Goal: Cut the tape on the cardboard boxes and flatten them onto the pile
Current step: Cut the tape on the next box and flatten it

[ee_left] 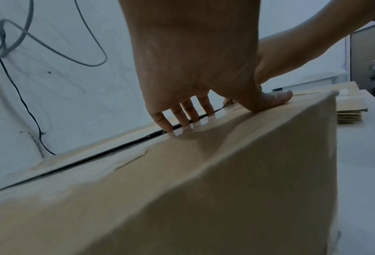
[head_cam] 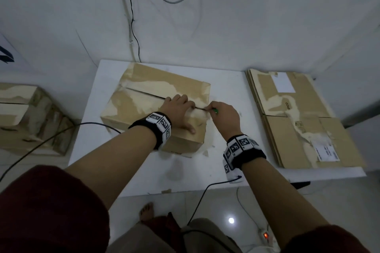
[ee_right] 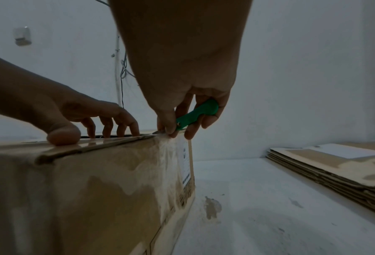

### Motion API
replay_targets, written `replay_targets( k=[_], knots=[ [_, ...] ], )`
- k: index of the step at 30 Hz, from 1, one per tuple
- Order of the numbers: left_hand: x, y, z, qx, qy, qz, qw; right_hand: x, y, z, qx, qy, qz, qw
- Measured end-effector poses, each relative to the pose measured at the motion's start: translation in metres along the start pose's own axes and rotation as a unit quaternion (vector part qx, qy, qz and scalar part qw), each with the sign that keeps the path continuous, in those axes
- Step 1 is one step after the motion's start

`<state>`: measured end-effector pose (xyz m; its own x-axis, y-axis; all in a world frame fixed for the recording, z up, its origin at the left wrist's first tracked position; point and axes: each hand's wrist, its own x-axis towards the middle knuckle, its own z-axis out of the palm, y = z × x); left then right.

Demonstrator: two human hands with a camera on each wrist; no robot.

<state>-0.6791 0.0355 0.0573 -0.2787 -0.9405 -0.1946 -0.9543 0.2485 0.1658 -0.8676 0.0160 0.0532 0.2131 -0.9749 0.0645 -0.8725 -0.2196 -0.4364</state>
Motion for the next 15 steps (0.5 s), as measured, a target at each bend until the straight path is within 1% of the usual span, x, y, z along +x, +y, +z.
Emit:
replay_targets(
  k=[4,8,12,15],
  knots=[
    [0.004,0.009,-0.011,0.011,-0.019,0.002,1.000,0.003,0.000,-0.003,0.002,-0.010,0.001,1.000],
    [0.006,0.025,-0.016,0.041,-0.030,-0.017,0.999,0.005,0.002,-0.004,0.012,-0.011,0.008,1.000],
    [0.005,0.029,-0.018,0.031,-0.034,-0.023,0.999,0.003,0.003,-0.002,0.027,-0.009,0.013,0.999],
    [0.004,0.033,-0.020,0.027,-0.049,-0.035,0.998,0.006,0.002,-0.003,0.031,-0.027,0.000,0.999]
  ],
)
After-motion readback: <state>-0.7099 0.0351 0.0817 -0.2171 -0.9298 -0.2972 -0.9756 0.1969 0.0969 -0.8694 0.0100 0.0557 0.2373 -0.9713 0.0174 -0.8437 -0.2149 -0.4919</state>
